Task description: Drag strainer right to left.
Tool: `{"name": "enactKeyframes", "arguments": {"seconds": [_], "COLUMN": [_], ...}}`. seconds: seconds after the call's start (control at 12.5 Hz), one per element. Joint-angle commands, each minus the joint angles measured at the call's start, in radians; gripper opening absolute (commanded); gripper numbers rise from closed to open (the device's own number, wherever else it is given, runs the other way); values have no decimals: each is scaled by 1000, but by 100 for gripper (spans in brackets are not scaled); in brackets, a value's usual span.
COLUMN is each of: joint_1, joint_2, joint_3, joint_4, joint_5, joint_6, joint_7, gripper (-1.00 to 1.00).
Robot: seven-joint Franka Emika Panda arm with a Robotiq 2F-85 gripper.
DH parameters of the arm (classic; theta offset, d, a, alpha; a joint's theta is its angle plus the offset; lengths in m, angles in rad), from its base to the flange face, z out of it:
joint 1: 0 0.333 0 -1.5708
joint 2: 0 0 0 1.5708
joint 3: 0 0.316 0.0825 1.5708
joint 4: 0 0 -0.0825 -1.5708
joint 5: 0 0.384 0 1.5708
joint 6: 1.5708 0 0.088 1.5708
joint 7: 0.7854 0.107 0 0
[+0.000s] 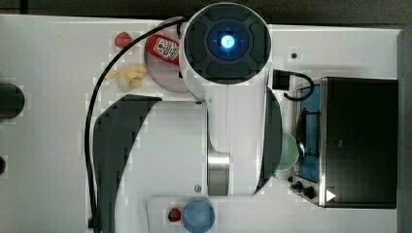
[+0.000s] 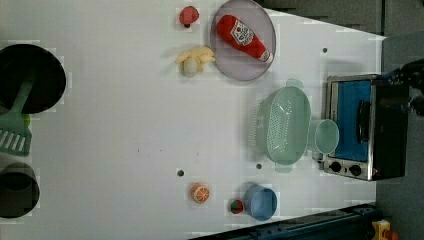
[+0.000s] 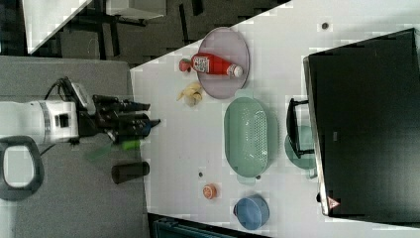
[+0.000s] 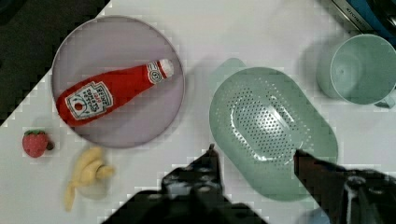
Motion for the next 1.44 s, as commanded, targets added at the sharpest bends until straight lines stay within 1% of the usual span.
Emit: {"name": "enactKeyframes", "arguments": {"seconds": [0.08,0.24,0.48,0.64,1.04,1.2,1.44], "joint_1": [-27,-26,-26,-25,-22,-21,-20], "joint_2": [-526,-523,-483,-429,-214,-115,32], "joint_3": [-60,-59,-50,-47,-45,-39,-26], "joint_4": [-326,-342,-400,-458,-593,-623,-651], "joint_5": [-11,-11,-11,-11,-11,-11,-11], "joint_6": [-169,-165,-136,-71,247,402,625], "joint_7": [20,21,34,98,349,390,401], "gripper": [59,100,100,100,100,100,100]}}
